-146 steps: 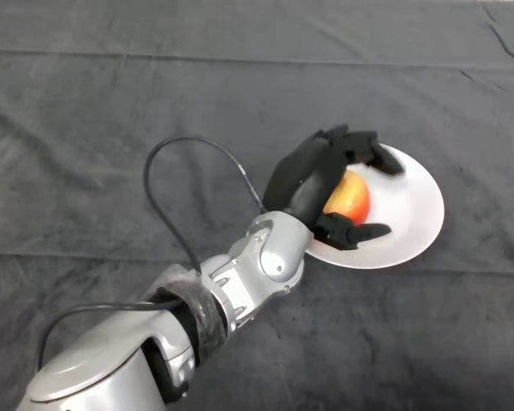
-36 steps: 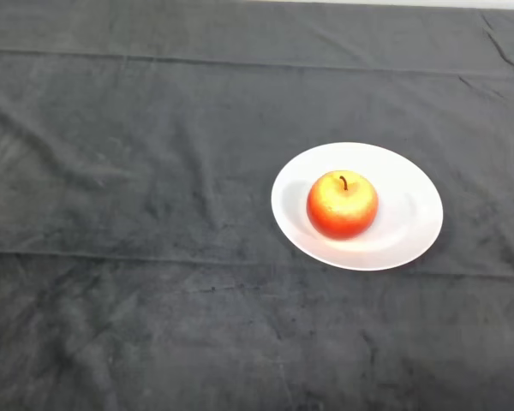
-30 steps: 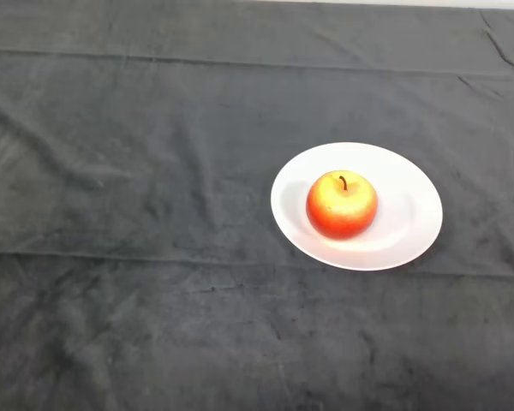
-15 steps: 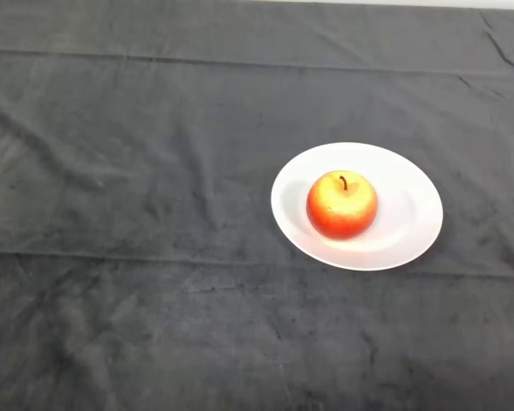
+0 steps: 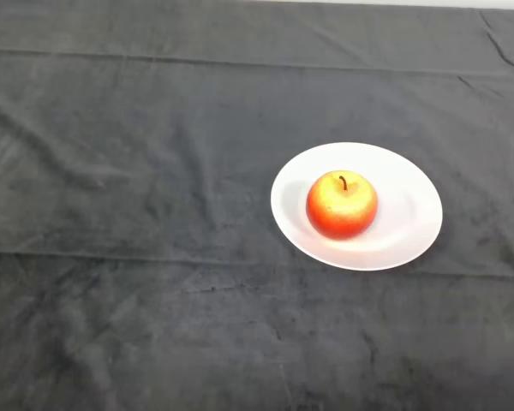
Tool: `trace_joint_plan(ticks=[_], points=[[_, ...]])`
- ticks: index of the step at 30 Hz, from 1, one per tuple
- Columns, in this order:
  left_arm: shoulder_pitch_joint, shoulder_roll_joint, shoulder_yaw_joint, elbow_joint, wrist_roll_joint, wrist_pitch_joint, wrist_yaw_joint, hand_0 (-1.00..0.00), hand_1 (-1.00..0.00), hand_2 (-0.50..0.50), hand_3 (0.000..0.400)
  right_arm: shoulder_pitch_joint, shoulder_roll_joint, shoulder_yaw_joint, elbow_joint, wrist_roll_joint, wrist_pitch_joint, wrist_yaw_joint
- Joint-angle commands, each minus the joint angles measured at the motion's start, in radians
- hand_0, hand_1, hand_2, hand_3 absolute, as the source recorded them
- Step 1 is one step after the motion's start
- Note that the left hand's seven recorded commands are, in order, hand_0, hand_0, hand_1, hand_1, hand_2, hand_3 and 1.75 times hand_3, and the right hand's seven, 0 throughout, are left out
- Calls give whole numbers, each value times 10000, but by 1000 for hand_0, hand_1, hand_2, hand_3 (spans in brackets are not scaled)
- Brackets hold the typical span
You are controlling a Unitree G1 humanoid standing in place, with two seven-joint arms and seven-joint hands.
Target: Move the apple to the plate
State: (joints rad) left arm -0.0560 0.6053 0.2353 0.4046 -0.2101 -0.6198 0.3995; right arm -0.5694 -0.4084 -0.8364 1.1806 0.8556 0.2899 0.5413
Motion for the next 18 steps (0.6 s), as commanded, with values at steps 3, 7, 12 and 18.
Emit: trace_joint_plan(ticks=[3,7,12,18], points=[[-209,-165,573,322,181,159,-128,0,0,0,0,-216,-111,-126,5,-104,62,-100],[-241,-241,658,335,254,178,-212,0,0,0,0,-214,-110,-124,1,-103,62,-102],[-259,-320,768,336,323,198,-316,0,0,0,0,-213,-108,-123,-3,-102,63,-105],[-287,-422,880,346,425,209,-416,0,0,0,0,-211,-107,-121,-8,-101,63,-108]])
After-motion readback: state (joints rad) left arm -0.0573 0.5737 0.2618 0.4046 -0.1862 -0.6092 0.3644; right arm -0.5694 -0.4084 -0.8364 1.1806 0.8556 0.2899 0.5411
